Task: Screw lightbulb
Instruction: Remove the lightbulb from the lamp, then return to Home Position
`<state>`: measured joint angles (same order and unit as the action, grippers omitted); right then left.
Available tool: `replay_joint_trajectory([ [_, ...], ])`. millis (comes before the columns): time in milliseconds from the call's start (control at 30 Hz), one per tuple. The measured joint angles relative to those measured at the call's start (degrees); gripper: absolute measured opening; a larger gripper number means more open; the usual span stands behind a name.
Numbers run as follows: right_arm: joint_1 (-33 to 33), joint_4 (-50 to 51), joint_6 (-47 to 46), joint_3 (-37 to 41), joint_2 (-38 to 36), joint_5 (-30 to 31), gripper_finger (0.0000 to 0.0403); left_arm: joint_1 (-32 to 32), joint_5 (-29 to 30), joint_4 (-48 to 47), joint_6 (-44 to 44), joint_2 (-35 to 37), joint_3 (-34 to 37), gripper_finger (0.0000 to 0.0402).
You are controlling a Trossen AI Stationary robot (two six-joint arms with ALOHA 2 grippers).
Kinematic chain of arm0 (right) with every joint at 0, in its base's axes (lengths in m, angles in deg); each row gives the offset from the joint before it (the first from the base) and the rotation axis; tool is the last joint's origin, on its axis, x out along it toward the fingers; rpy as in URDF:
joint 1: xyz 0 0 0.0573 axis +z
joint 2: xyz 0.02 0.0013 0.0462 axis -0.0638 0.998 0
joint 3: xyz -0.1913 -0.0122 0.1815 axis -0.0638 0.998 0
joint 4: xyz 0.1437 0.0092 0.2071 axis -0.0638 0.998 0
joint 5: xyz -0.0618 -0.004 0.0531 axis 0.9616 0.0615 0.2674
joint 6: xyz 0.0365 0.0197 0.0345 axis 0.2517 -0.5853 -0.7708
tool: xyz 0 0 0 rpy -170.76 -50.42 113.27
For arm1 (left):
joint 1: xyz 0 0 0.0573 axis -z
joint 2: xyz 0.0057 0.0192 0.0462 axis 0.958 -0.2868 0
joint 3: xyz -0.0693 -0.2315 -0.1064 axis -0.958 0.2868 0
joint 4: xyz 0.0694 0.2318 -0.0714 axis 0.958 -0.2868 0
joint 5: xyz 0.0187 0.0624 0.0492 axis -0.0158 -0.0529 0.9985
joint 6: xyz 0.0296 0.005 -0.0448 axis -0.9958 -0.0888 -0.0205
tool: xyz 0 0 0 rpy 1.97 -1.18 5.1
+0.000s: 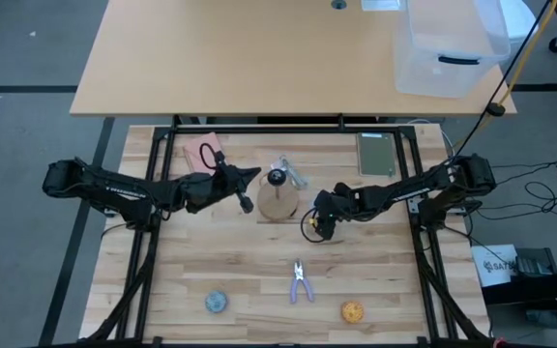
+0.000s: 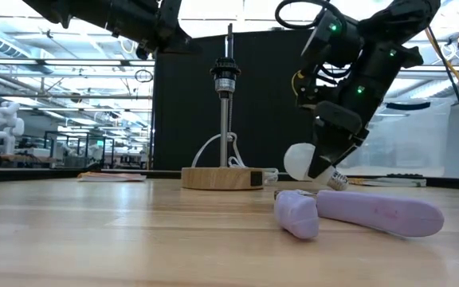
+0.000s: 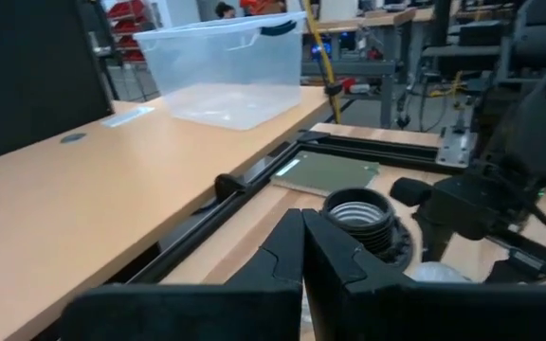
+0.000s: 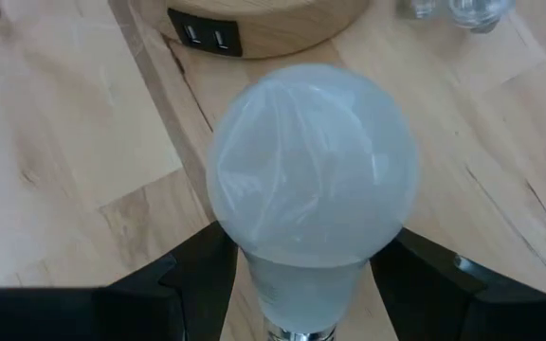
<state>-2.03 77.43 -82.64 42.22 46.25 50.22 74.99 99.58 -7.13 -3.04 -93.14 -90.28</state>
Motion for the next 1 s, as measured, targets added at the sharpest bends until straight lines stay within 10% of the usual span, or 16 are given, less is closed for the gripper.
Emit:
replay_joint_trajectory([
  [467,0.0,-1.62,2.78,-0.02,0.0,-0.02,0.0292,0.59,-3.33,0.34,-2.32,1.81,0.0,0.0],
  [1000,0.04,-2.24,13.31,-2.89,-3.87,7.16,0.0271,0.79,-11.39,-19.1,-5.11,24.92,0.96,0.0],
])
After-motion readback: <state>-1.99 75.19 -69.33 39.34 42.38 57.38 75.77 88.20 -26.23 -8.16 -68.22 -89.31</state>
